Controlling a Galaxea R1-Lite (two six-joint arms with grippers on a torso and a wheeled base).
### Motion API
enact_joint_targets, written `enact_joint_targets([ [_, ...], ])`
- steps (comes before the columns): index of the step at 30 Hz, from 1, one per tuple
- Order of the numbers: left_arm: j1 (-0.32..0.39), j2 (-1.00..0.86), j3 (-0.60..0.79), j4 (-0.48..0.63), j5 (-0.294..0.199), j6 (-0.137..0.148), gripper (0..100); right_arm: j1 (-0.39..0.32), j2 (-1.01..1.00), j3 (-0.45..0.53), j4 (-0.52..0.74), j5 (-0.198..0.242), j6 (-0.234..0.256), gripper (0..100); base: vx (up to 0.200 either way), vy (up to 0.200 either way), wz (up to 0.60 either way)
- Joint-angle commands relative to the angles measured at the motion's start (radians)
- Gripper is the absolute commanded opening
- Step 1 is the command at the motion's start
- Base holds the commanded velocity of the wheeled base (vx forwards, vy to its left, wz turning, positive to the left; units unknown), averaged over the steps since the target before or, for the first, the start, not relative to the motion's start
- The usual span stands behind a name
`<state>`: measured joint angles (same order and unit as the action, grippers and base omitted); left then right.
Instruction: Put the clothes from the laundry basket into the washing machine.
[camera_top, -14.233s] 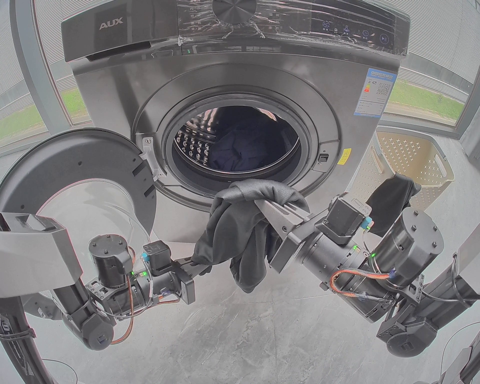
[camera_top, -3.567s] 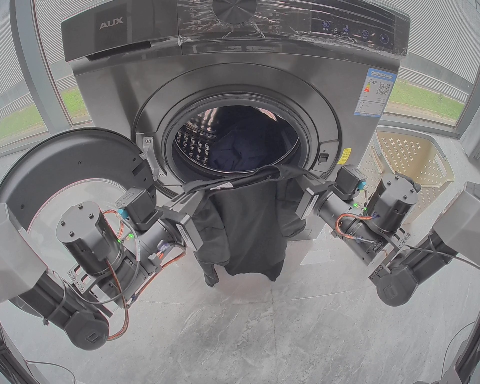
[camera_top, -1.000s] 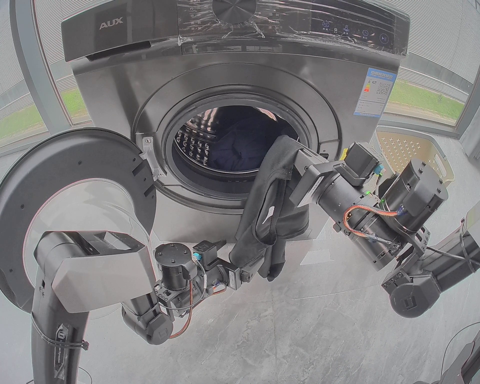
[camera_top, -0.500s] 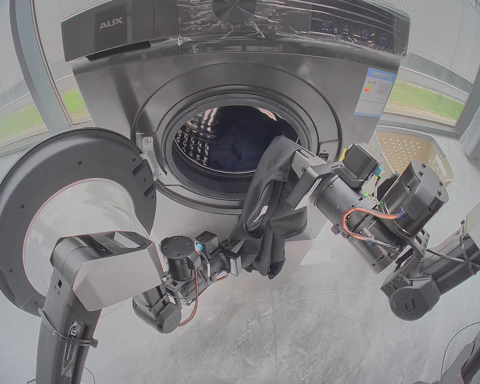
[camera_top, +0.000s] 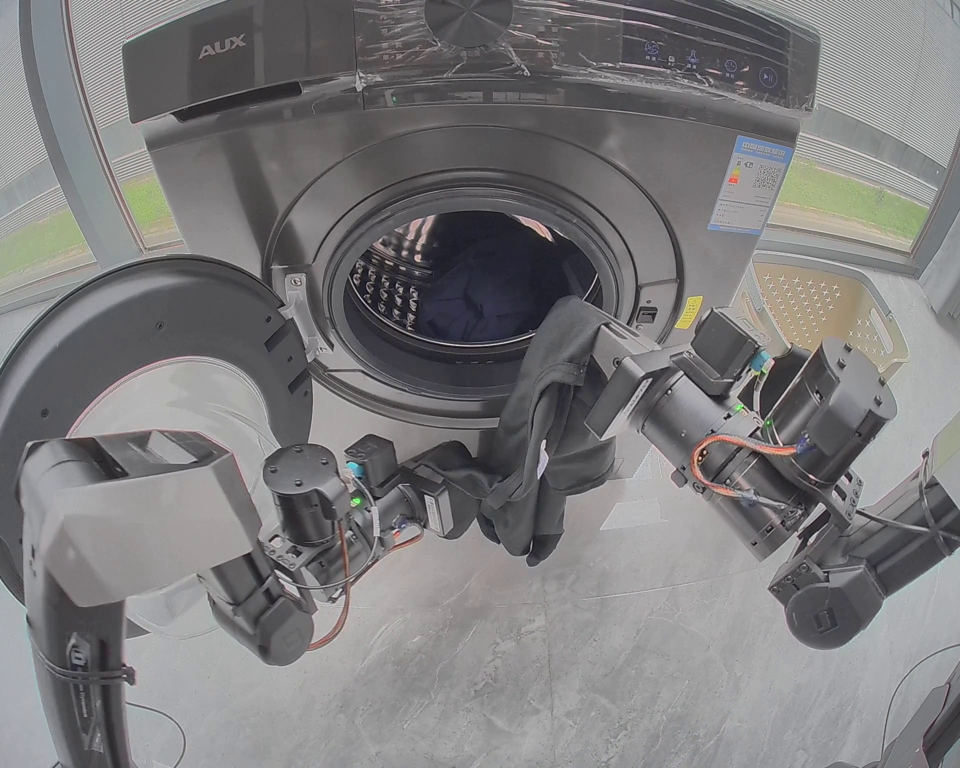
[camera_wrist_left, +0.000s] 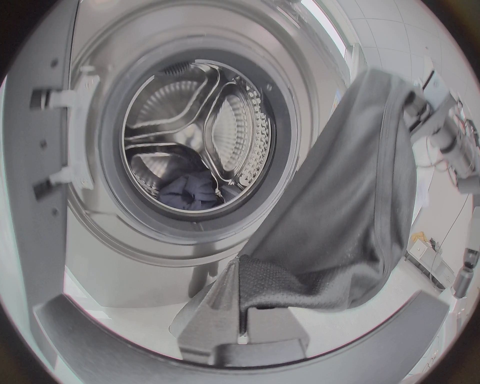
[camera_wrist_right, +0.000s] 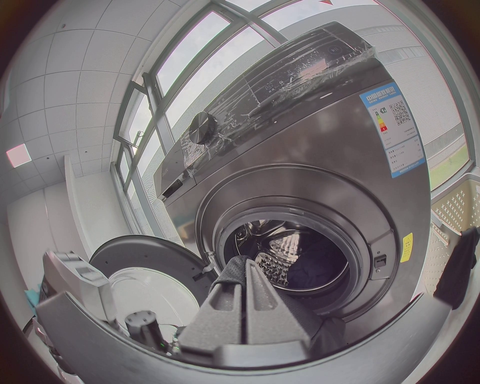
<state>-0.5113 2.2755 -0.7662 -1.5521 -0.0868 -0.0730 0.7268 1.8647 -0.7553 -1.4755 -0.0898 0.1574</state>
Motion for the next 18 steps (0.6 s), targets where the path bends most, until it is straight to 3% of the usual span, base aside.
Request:
enact_joint_targets([
  [1,0.022,-0.263,0.189,-0.002,0.001,-0.001,0,-0.009,-0.024,0.059,-0.008,-0.001,0.013,0,0.0,0.0,0.0],
  [8,0.071,-0.459,0.258,0.0,0.001,-0.01,0,-0.064,-0.058,0.11,-0.006,-0.001,0.011,0,0.0,0.0,0.0],
  [12,0.073,-0.515,0.308,0.0,0.001,-0.044,0,-0.102,-0.061,0.114,-0.005,-0.001,0.013,0,0.0,0.0,0.0],
  [15,0.08,-0.524,0.309,0.0,0.001,-0.047,0,-0.129,-0.059,0.114,-0.005,-0.002,0.025,0,0.0,0.0,0.0],
  [18,0.086,-0.524,0.306,0.0,0.001,-0.047,0,-0.138,-0.056,0.114,-0.003,-0.038,0.033,0,0.0,0.0,0.0],
])
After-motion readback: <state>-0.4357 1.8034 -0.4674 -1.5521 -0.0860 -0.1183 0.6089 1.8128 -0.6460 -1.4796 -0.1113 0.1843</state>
